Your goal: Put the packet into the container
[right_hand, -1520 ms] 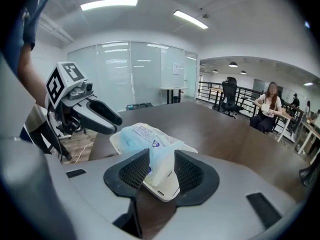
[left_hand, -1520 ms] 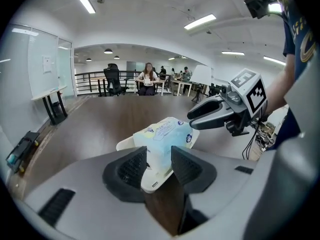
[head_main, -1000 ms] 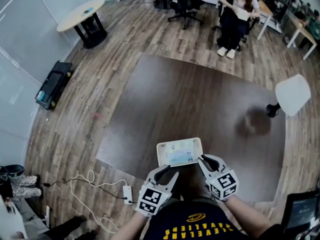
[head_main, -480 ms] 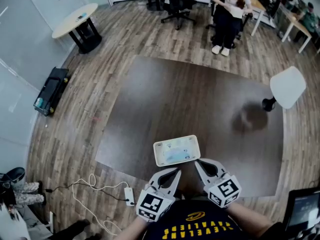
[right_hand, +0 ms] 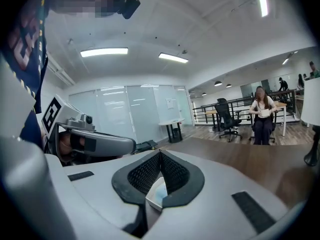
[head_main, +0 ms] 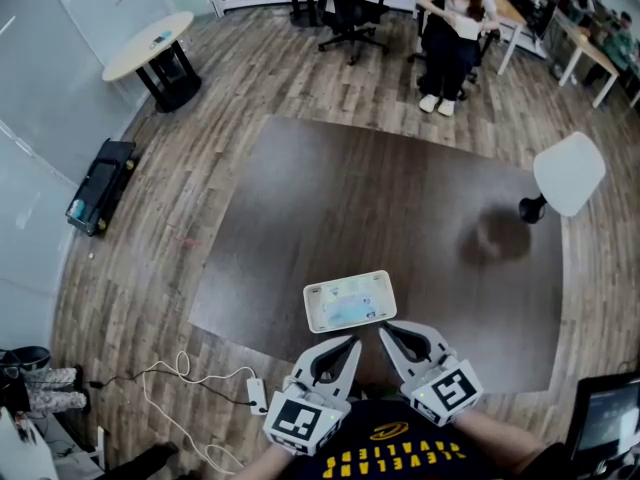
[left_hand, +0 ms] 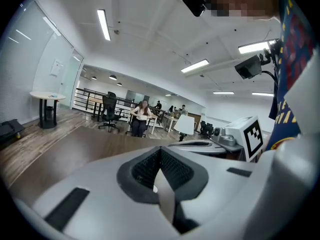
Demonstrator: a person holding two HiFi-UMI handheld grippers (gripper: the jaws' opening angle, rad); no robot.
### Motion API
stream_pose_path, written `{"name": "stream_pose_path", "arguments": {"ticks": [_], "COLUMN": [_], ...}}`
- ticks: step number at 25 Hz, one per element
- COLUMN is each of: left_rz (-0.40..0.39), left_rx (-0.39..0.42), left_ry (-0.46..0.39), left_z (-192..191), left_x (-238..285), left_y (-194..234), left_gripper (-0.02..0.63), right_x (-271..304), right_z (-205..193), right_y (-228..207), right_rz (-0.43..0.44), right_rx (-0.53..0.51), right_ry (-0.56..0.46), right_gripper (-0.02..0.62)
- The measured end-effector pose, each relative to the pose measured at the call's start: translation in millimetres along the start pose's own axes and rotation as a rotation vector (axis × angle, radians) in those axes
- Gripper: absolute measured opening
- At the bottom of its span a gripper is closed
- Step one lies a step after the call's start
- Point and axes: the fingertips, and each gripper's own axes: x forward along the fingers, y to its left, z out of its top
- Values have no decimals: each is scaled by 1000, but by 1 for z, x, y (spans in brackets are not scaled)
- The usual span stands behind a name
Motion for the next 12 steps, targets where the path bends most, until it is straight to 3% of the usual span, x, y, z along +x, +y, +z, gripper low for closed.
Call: {"name": "stream_pose_path", "arguments": {"ticks": [12], "left_rz": [32], "left_rx": [-26], "left_ry": [1], "left_z": [-10], "left_x": [1], "left_y": [3], "left_gripper": [0], "right_x": [-6], "right_z": [-1], "right_y": [0], "right_rz": [6], "right_rx": [-3], "right_ry": [-15], "right_gripper": [9]}}
